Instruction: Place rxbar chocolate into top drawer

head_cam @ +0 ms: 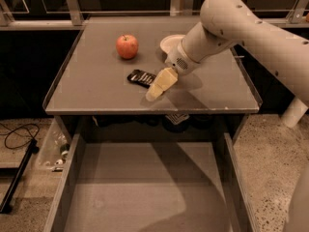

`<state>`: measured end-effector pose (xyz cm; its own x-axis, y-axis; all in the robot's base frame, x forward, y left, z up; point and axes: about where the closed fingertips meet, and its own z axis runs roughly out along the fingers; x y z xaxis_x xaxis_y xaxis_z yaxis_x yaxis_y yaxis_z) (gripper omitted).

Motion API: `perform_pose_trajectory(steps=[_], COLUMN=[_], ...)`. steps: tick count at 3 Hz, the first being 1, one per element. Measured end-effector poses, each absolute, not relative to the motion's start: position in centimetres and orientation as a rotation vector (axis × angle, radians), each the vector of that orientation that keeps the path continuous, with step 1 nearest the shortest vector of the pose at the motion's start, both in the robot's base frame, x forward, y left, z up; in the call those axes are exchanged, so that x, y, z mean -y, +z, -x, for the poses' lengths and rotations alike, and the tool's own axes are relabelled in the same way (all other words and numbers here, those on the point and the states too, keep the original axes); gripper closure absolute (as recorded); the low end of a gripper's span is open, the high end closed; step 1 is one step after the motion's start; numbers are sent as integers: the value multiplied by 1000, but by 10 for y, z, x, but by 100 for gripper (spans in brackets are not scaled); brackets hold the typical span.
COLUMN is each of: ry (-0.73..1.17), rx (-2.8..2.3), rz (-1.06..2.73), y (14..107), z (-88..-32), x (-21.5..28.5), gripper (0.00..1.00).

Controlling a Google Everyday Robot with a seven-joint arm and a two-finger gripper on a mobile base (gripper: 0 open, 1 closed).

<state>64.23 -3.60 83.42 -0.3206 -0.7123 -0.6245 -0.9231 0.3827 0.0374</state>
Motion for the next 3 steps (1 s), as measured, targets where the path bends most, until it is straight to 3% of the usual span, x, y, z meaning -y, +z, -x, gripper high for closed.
perform_pose_trajectory(steps=[2,3], ry=[576,484], rx=[-2194,-2237], rz=[1334,1301], y=[824,823], z=[-656,-658], x=[9,4], gripper=[0,0])
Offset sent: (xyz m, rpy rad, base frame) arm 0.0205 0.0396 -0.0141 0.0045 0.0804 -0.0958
